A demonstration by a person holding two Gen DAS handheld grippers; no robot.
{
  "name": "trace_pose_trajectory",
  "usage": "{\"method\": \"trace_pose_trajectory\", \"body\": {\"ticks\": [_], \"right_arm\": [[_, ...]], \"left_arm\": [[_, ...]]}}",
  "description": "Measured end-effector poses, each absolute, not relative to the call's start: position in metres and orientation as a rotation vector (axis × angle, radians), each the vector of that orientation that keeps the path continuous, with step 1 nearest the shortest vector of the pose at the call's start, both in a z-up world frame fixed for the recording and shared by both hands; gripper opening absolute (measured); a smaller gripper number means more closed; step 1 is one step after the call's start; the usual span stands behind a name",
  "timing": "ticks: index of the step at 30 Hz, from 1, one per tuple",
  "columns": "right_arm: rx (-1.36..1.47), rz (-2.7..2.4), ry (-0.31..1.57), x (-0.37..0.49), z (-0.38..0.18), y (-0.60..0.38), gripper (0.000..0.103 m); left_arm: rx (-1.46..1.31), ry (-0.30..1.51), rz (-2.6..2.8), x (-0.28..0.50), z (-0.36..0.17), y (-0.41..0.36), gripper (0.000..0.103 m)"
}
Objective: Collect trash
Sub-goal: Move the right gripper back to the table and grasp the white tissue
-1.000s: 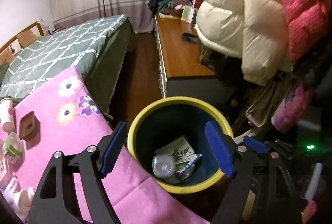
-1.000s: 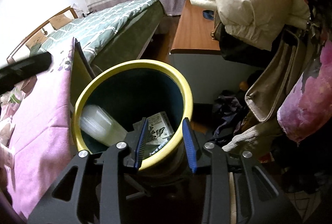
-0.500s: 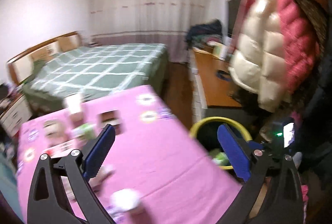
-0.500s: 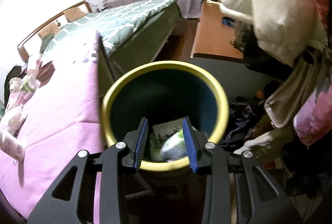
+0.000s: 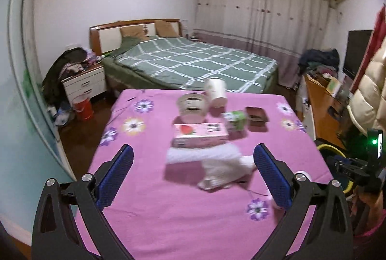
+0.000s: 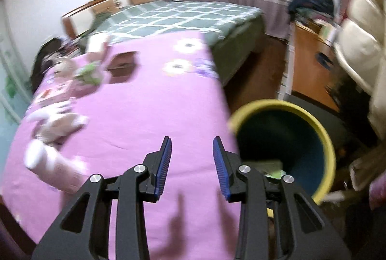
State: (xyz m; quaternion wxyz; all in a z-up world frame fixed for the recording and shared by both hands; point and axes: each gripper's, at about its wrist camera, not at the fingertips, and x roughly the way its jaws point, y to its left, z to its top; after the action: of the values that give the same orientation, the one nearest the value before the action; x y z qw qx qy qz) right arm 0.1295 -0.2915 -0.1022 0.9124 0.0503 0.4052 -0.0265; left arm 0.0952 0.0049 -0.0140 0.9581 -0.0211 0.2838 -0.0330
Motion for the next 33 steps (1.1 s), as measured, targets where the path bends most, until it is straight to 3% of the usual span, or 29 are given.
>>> {"method": "trace_pose_trajectory", "body": {"ticks": [10, 19, 22, 30, 31, 32, 33], "right_arm": [[-0.125, 0.321, 0.922, 0.195, -0.061, -0.166, 0.034], [-0.37, 0.495, 1.123, 0.231, -0.093, -0.082, 0.035], [-0.468, 0.503, 1.168, 0.24, -0.101, -0.065, 0.048], [-0.63, 0.482, 1.264, 0.258, -0.131, -0.038, 0.048], [-0.631, 0.481, 1.275, 0.258, -0.135, -0.039, 0.041], [-0.632, 0.481, 1.288, 0.26, -0.137, -0.038, 0.021], [-0.627, 0.484, 1.302, 0.261, -0.138, -0.039, 0.012]], "left_arm": [[-0.059, 0.556, -0.016, 0.091, -0.02, 0.036, 0.098], [-0.066, 0.579, -0.012, 0.093, -0.027, 0.044, 0.098], [-0.071, 0.586, -0.013, 0.097, -0.03, 0.045, 0.098], [-0.082, 0.599, -0.017, 0.1, -0.034, 0.047, 0.098], [-0.083, 0.598, -0.017, 0.099, -0.035, 0.047, 0.098], [-0.083, 0.596, -0.018, 0.099, -0.035, 0.047, 0.098], [-0.084, 0.596, -0.017, 0.099, -0.035, 0.047, 0.098]]}}
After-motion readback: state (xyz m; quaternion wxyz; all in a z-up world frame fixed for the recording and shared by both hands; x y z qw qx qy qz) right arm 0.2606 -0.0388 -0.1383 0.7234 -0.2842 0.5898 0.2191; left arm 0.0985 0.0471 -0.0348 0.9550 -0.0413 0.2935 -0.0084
